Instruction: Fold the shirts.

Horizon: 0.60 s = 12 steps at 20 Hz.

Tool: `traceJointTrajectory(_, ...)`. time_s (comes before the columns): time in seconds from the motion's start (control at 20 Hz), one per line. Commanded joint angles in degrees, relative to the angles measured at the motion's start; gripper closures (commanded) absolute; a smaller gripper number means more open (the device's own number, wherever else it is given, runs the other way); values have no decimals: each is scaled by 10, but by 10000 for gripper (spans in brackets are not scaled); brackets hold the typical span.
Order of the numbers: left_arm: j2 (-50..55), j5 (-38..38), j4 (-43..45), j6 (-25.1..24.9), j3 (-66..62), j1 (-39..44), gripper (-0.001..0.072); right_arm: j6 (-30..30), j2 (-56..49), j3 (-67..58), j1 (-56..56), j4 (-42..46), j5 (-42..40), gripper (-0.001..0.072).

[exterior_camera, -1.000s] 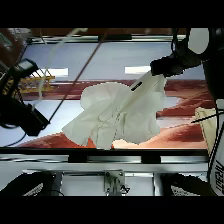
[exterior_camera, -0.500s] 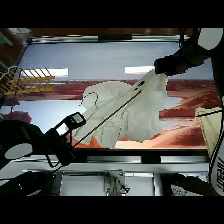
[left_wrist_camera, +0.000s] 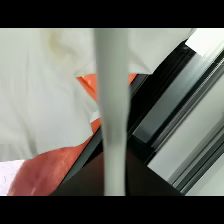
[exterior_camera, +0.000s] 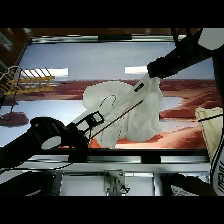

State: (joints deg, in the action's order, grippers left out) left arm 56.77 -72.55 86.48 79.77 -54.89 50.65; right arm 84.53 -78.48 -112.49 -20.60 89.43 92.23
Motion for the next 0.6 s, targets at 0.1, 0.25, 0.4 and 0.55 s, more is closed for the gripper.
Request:
traceJointTrajectory(0.1,13,35,-28,-104,0,-6,659,-66,50,-1,-70,0,-40,633)
traceJointTrajectory(0.25,12,94,-101,-107,0,-17,659,-66,86,-1,-107,37,-40,633)
traceJointTrajectory(0.4,13,142,-183,-112,0,-19,659,-60,116,-1,-124,39,-35,633)
traceJointTrajectory(0.55,14,158,-257,-116,0,-19,659,-60,139,-1,-135,17,-32,633)
